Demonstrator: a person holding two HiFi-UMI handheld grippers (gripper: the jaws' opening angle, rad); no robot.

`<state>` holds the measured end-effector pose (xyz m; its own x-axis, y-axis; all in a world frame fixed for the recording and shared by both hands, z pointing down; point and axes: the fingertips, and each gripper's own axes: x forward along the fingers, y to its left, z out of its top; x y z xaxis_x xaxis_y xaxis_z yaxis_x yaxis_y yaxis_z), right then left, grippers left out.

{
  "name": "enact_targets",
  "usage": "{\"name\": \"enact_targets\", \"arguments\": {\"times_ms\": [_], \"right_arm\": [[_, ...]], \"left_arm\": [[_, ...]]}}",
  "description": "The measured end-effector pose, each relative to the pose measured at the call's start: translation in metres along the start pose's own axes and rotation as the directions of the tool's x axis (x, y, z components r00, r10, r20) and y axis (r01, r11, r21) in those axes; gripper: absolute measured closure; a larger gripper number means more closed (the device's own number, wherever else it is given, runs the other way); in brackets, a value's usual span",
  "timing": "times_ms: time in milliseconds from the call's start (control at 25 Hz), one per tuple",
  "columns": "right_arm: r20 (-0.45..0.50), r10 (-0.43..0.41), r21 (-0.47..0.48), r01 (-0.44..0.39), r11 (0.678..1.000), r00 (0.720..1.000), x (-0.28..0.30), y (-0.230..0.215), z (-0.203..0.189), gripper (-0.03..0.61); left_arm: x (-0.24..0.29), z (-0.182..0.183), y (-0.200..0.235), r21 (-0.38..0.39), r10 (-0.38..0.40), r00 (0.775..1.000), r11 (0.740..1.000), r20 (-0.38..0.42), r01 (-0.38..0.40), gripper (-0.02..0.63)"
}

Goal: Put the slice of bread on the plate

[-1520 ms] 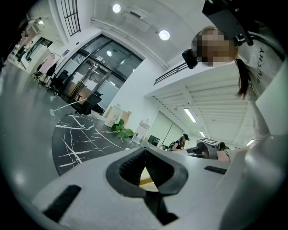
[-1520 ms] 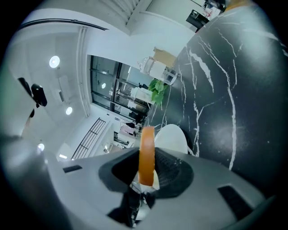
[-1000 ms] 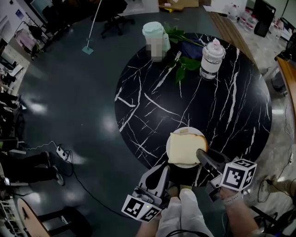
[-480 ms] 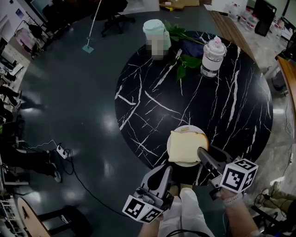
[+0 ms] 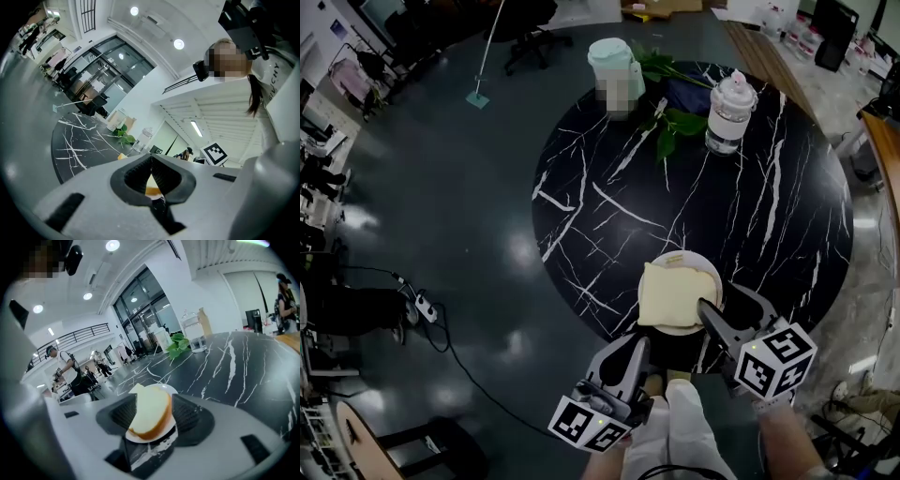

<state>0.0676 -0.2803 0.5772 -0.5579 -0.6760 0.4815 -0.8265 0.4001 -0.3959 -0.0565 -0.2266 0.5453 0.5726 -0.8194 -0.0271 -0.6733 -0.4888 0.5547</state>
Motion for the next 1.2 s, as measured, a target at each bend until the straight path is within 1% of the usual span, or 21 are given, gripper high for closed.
{"name": "enact_targets", "arguments": {"times_ms": [80,160,560,880,1200], "right_arm": [[0.014,-0.008,-0.020,0.008,1.000,1.000,-0.001,0.000,0.002,0.357],[0.030,-0.010,-0.020,0.011,1.000,0.999,-0.003,0.000,0.004,0.348],[0.058,-0.008,-0.015,0.009,1.000,0.998,-0.013,0.004,0.005,0.341],[0.103,0.070,-0.006,-0.070,0.998,0.992,-0.028,0.026,0.019,0.341],[0.094,0.131,-0.006,-0.131,0.991,0.987,-0.051,0.052,0.018,0.344]], "left_arm": [[-0.001,-0.001,0.000,-0.003,0.001,1.000,1.000,0.000,-0.001,0.606],[-0.002,-0.002,0.000,-0.005,0.002,1.000,1.000,-0.001,-0.002,0.606],[-0.008,-0.002,-0.002,-0.010,0.007,1.000,1.000,0.001,-0.007,0.606],[-0.012,0.004,-0.010,-0.013,0.000,1.000,1.000,0.004,0.000,0.606],[-0.007,0.026,-0.030,0.007,-0.031,0.999,0.999,0.011,0.031,0.606]]}}
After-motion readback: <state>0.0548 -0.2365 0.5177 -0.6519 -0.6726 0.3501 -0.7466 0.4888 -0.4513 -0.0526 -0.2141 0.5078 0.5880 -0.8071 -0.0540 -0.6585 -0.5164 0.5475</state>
